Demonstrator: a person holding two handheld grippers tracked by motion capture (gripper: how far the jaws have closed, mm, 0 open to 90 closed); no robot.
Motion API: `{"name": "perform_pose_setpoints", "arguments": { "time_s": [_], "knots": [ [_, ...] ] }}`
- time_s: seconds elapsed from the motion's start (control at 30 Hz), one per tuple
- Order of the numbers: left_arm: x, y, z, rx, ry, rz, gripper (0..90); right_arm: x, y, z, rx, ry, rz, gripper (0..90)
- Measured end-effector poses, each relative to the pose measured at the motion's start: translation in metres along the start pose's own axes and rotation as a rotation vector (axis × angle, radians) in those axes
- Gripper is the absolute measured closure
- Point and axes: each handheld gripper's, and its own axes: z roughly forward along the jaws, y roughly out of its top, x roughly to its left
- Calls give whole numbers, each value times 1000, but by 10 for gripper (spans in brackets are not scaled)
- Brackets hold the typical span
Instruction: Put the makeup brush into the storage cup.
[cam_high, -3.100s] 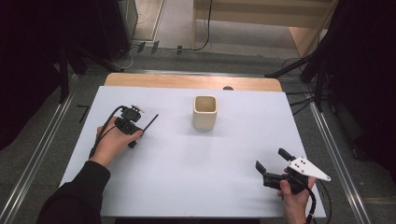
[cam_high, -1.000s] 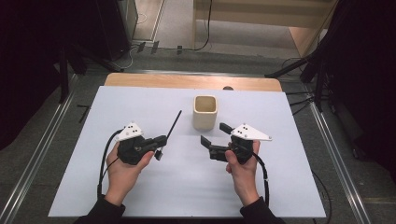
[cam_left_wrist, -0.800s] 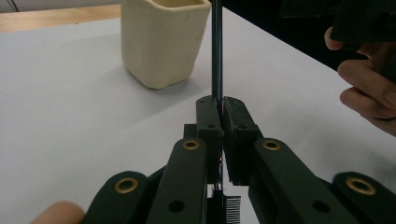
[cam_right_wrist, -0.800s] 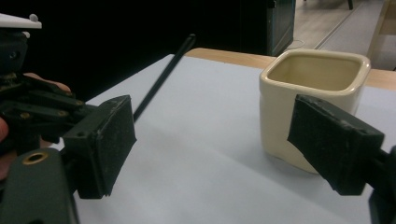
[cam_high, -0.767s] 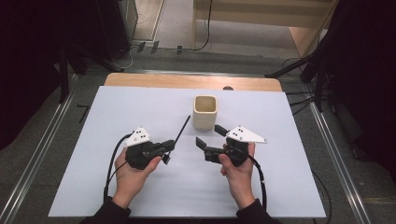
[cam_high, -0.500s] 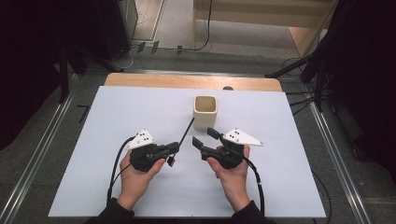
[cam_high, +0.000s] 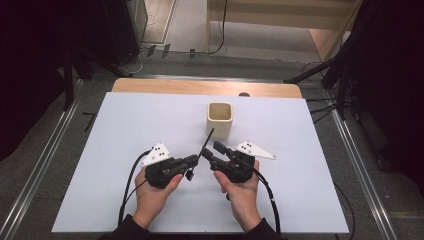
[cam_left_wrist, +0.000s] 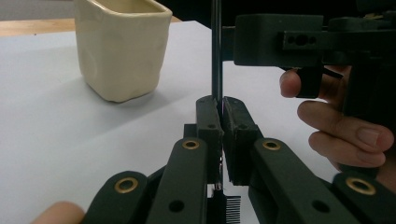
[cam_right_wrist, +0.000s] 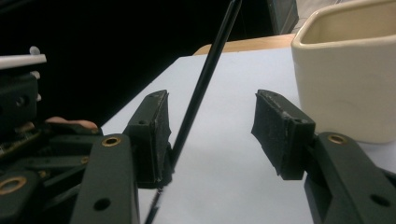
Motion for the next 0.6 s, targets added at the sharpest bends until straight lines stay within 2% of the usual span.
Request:
{"name": "perform_pose_setpoints", "arguments": {
  "time_s": [0.03, 0.13, 0.2, 0.23, 0.27, 0.33, 0.43, 0.47, 0.5, 0.6],
  "knots": [
    [-1, 0, 1, -1, -1, 3, 870, 0, -1, 0, -10, 0, 25, 516],
    [-4, -1, 2, -11, -2, 6, 870, 0, -2, 0, -14, 7, 37, 542],
    [-5, -1, 2, -14, 0, 10, 870, 0, -3, 0, -17, 26, 48, 570],
    [-5, -1, 3, -15, 1, 11, 870, -1, -3, 0, -24, 55, 67, 597],
    [-5, -1, 3, -15, 1, 11, 871, -1, -3, 0, -24, 55, 67, 597],
    [-6, -2, 3, -13, 1, 14, 870, -3, -5, 0, -33, 76, 91, 654],
    [-7, -2, 3, -16, 3, 14, 870, -3, -7, 1, -32, 85, 114, 675],
    [-7, -2, 3, -20, 4, 17, 871, -5, -8, 1, -30, 98, 152, 700],
    [-7, -2, 3, -21, 5, 17, 870, -5, -9, 1, -28, 104, 163, 704],
    [-8, -3, 4, -19, 5, 21, 870, -4, -11, 4, -27, 115, 174, 709]
  ]
}}
